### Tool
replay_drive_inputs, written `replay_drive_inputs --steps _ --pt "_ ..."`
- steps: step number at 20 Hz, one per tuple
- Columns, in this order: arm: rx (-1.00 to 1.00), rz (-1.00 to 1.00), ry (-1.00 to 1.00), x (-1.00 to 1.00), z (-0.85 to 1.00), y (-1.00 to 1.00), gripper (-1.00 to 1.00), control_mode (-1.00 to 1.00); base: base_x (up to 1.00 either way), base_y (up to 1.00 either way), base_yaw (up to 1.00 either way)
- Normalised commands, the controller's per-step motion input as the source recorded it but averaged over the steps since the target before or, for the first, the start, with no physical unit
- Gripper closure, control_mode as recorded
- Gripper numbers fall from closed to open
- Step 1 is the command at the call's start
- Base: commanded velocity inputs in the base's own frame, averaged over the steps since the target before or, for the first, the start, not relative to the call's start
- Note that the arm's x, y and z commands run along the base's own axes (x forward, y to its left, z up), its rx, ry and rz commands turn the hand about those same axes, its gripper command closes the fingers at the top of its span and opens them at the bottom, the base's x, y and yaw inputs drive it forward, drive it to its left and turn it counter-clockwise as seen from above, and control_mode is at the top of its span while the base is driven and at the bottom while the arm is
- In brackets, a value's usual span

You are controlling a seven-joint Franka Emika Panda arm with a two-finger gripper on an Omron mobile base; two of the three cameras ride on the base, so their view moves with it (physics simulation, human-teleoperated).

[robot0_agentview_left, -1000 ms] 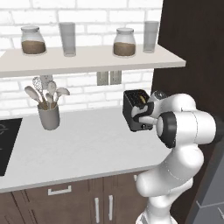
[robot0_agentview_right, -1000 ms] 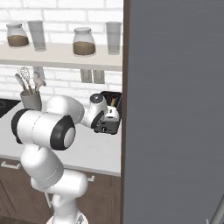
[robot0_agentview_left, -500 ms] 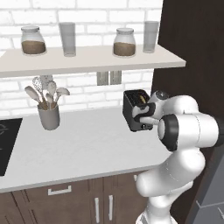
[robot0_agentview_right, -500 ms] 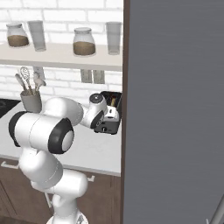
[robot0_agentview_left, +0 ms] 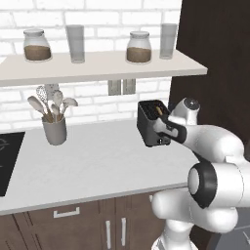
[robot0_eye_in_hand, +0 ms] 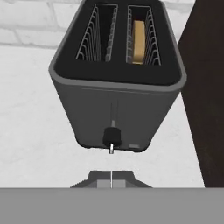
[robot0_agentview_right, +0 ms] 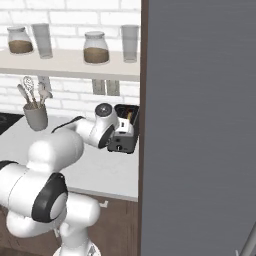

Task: Start the toaster. Once the lever pops up, take the bread to the plate on the dining counter.

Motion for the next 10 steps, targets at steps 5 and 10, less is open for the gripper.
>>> replay_drive_inputs --steps 5,10 --pt "0.0 0.0 0.0 -0.32 0.43 0.0 1.0 -1.0 0.0 0.0 0.0" --pt "-0.03 0.0 0.0 -0.12 0.61 0.0 1.0 -1.0 0.0 0.0 0.0"
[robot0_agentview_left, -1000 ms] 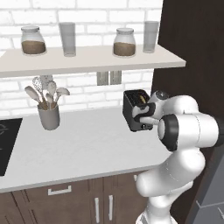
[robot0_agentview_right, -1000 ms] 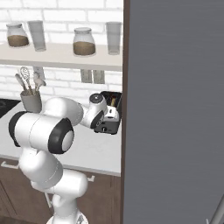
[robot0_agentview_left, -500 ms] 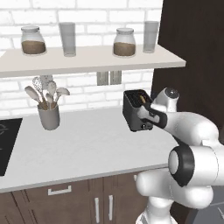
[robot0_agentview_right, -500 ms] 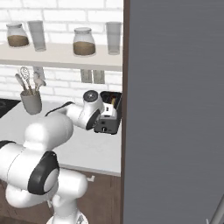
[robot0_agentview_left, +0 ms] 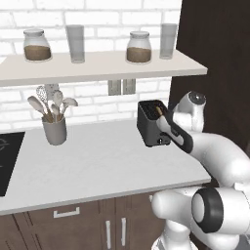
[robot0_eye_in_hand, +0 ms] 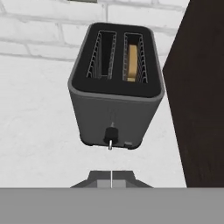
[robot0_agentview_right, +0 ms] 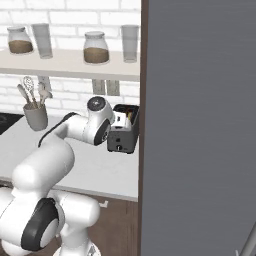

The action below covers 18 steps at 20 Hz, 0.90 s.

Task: Start the toaster. Once the lever pops up, take the bread to the plate on the dining counter.

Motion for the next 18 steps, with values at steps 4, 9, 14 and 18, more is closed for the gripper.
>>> replay_drive_inputs --steps 4,9,14,18 --pt "-0.02 0.0 0.0 -0.06 0.58 0.0 1.0 -1.0 0.0 0.0 0.0" --pt "-0.02 0.0 0.0 -0.07 0.52 0.0 1.0 -1.0 0.0 0.0 0.0" --pt "-0.04 -0.01 0.0 -0.11 0.36 0.0 -1.0 -1.0 0.0 0.0 0.0" --pt "0.0 -0.04 0.0 -0.19 0.16 -0.01 -1.0 -1.0 0.0 0.0 0.0"
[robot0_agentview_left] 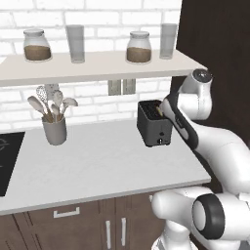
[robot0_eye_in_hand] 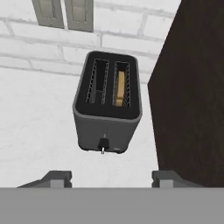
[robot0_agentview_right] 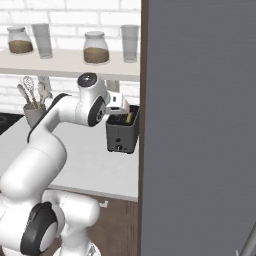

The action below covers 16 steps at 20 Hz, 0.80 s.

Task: Start the toaster. Once the lever pops up, take the bread to the plate on the dining counter.

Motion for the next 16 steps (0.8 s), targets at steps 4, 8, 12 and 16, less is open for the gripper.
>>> replay_drive_inputs --steps 4,8,12,16 --pt "0.01 -0.01 -0.08 -0.16 0.08 -0.03 -1.0 -1.0 0.0 0.0 0.0" --pt "0.02 0.0 -0.16 -0.04 0.03 0.0 -1.0 -1.0 0.0 0.0 0.0" --pt "0.01 0.0 -0.1 0.0 0.09 0.0 -1.0 -1.0 0.0 0.0 0.0" --pt "0.0 0.0 -0.01 0.0 0.17 0.0 -1.0 -1.0 0.0 0.0 0.0"
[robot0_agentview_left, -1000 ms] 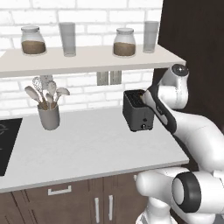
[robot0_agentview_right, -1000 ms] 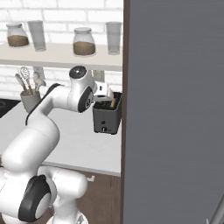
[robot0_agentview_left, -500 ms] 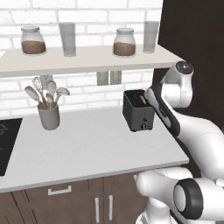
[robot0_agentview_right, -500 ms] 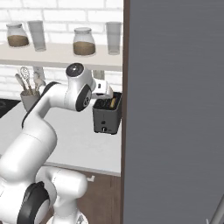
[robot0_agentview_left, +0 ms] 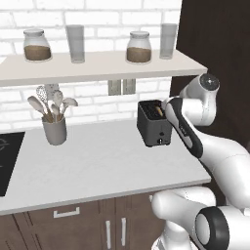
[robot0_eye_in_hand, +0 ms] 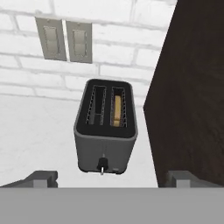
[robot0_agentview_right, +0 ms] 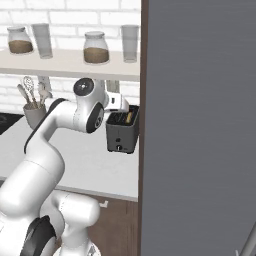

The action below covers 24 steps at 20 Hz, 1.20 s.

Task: Start the toaster. Once the lever pops up, take the bread to the plate on the dining counter.

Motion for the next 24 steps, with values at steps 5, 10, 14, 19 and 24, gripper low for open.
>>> replay_drive_inputs --steps 5,10,14,19,24 --pt "0.0 0.0 0.0 0.0 0.11 0.0 -1.0 -1.0 0.0 0.0 0.0" --pt "0.0 0.0 0.0 0.0 0.03 0.0 -1.0 -1.0 0.0 0.0 0.0" --pt "0.0 0.0 0.0 -0.04 0.0 0.0 -1.0 -1.0 0.0 0.0 0.0" --pt "0.0 0.0 0.0 -0.06 0.0 0.01 -1.0 -1.0 0.0 0.0 0.0" --pt "0.0 0.0 0.0 -0.03 0.0 0.03 -1.0 -1.0 0.0 0.0 0.0"
